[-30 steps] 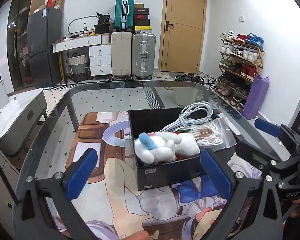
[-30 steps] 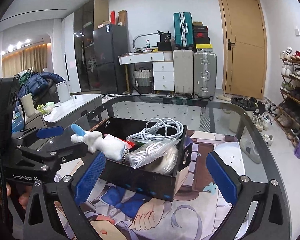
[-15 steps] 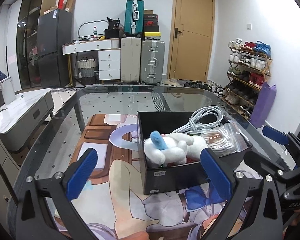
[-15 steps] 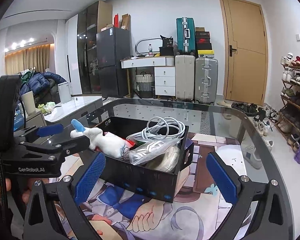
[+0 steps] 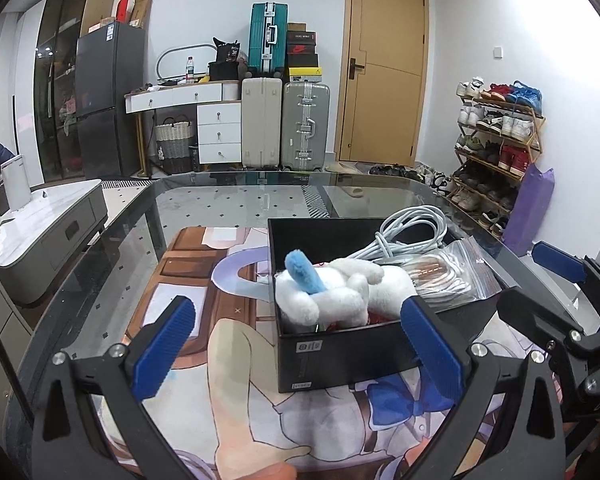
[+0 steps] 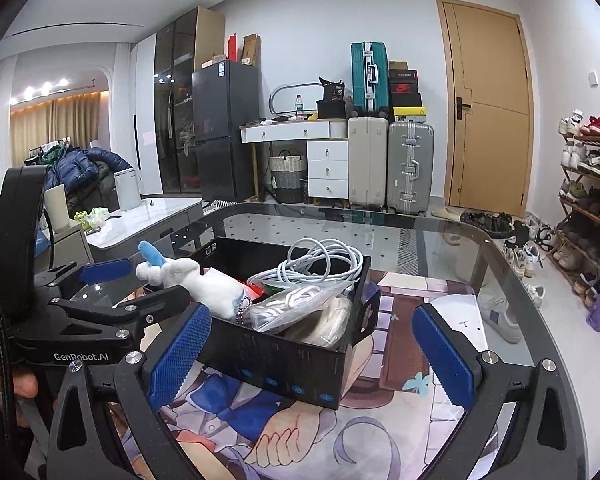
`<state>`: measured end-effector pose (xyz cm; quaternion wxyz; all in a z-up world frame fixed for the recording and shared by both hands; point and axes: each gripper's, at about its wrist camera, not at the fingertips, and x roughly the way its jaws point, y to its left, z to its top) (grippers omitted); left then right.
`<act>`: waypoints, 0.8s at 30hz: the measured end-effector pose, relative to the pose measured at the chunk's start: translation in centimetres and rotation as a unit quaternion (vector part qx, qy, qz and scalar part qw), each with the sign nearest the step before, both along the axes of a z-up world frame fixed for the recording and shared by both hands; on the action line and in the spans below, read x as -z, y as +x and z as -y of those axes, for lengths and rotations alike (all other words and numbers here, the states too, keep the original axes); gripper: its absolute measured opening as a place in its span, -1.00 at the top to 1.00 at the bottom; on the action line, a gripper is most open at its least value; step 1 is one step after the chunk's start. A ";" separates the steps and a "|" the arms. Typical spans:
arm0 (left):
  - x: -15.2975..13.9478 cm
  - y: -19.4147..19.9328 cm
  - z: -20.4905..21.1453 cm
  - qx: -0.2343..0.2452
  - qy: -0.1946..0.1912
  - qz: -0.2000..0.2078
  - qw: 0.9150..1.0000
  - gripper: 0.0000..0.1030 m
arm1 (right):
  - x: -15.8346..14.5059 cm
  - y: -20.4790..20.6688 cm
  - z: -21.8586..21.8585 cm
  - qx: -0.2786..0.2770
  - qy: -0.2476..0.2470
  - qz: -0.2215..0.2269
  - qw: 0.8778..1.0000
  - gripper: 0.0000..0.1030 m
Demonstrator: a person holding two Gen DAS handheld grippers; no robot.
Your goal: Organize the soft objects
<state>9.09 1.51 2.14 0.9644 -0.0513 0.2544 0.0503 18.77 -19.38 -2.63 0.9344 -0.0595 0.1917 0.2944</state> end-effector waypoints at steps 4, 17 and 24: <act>-0.1 -0.4 0.0 0.003 0.000 0.009 1.000 -1.00 | 0.0 -0.4 -0.3 0.000 -0.008 0.009 1.000 -0.99; -0.4 -0.7 -0.4 -0.005 -0.006 0.021 1.000 -1.00 | -0.1 -1.2 0.0 0.010 0.002 0.024 1.000 -0.99; -0.5 -1.1 -0.2 -0.006 0.000 0.028 1.000 -1.00 | -0.3 -1.8 0.3 0.011 0.008 0.038 0.999 -0.99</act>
